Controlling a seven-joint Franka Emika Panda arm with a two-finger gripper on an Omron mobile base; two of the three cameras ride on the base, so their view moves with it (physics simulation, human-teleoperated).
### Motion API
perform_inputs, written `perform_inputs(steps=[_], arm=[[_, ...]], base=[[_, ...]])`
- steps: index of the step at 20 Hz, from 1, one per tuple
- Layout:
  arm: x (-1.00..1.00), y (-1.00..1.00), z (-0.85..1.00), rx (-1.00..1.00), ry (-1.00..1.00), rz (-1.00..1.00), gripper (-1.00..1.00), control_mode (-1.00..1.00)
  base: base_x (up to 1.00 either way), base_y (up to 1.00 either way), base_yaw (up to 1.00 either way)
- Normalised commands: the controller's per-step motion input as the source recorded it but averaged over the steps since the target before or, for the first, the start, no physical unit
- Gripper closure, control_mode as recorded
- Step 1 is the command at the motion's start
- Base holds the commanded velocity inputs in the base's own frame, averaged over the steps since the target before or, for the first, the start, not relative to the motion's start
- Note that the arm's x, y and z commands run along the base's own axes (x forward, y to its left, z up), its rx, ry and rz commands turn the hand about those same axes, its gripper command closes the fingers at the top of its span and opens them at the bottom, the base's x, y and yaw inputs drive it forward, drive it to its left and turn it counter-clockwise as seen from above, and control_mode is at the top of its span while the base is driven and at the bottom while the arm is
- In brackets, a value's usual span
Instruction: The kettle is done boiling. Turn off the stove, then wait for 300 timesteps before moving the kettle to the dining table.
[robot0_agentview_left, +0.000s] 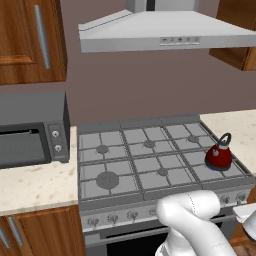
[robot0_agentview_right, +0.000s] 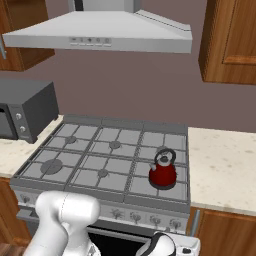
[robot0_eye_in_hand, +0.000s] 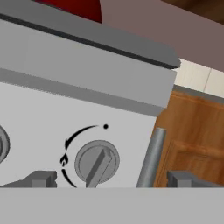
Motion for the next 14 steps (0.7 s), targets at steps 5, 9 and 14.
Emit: perform_inputs(steps=[5,9,14], arm=[[0.22,-0.01,-0.09,0.01,0.0,0.0,-1.0,-1.0],[0.09,0.0,-0.14,0.0,0.0,0.0,-1.0,-1.0],[0.0,0.0,-0.07,0.0,0.0,0.0,-1.0,-1.0]], base=[[0.0,0.0,0.0],[0.0,0.0,0.0],[0.0,0.0,0.0]])
